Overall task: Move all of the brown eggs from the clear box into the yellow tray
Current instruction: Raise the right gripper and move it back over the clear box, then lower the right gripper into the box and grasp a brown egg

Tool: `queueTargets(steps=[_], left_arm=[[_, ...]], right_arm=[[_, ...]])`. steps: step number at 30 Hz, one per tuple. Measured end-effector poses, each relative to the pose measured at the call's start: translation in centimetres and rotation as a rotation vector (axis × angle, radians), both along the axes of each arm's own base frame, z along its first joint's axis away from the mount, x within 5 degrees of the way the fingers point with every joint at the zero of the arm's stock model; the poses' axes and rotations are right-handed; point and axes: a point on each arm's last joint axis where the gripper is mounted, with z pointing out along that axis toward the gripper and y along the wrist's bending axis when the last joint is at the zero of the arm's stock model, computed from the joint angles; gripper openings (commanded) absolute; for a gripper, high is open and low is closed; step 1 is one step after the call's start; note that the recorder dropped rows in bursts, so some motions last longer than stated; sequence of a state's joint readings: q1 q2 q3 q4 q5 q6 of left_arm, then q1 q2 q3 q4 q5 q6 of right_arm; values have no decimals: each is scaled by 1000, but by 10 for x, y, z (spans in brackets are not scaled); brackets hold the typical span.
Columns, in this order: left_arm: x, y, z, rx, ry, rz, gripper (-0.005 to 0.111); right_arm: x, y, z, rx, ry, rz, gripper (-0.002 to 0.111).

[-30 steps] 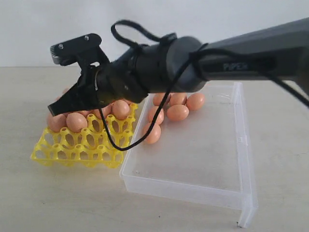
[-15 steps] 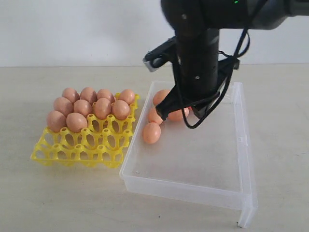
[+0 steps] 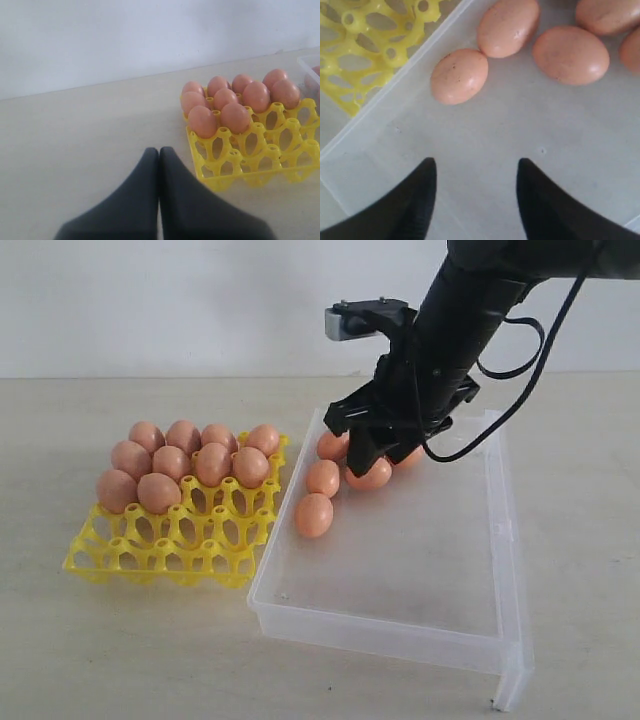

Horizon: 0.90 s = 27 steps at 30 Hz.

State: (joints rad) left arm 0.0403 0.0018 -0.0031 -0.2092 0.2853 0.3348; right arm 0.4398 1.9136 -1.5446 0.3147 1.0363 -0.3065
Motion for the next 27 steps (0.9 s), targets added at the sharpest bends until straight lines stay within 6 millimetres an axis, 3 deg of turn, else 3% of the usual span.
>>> queueTargets(steps=[5,12,21,27], left_arm=[[0,0,0,0,0,0,-4],[0,0,0,0,0,0,-4],[0,0,0,0,0,0,-4],[0,0,0,0,0,0,-4]], right_arm=[[7,2,-9,-45,-114,208,64],[23,8,-29,-135,-410,769,64],[38,14,-77,-199,-476,1009,64],[47,14,-81,-253,-562,1018,64]])
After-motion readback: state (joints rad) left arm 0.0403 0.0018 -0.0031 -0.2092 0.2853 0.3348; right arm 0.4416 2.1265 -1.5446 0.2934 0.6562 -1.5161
